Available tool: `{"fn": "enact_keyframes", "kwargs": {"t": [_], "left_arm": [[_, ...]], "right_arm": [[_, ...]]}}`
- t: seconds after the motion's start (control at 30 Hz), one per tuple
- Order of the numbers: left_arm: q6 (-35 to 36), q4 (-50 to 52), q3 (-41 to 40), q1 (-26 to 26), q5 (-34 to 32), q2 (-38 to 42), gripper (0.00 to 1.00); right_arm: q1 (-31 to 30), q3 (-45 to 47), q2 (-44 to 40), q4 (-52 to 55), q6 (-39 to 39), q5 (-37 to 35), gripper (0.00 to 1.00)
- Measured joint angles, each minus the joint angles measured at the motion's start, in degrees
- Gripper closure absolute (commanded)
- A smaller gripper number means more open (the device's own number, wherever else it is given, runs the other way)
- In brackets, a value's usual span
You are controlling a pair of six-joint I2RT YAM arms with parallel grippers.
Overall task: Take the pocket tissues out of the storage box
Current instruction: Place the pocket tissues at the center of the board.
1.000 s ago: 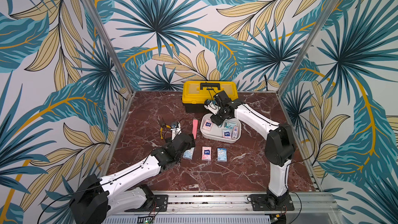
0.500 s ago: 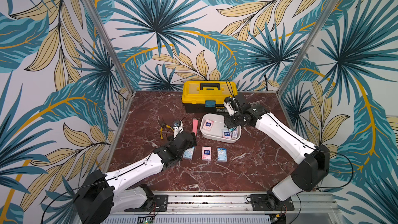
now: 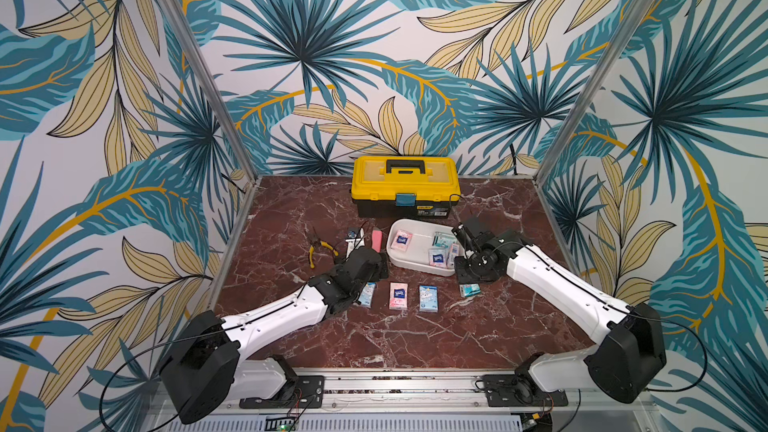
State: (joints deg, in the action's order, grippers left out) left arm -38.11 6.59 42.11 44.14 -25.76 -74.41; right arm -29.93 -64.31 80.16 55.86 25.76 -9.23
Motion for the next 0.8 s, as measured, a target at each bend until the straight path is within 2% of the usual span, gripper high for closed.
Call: {"fn": "enact_keyframes", "kwargs": {"t": [0.37,0.8], "left_arm": [[0.28,-0.46,0.22,-0.09,1.01,-1.92,0.00],[0.24,-0.83,0.72,-0.20,1.18,-2.43,0.00]], "right_arm": [[-0.11,5.57,4.92,-3.21,3.89,0.35,0.51],[-0.11,6.71,10.95,-8.55,7.58,0.00,0.50]]}}
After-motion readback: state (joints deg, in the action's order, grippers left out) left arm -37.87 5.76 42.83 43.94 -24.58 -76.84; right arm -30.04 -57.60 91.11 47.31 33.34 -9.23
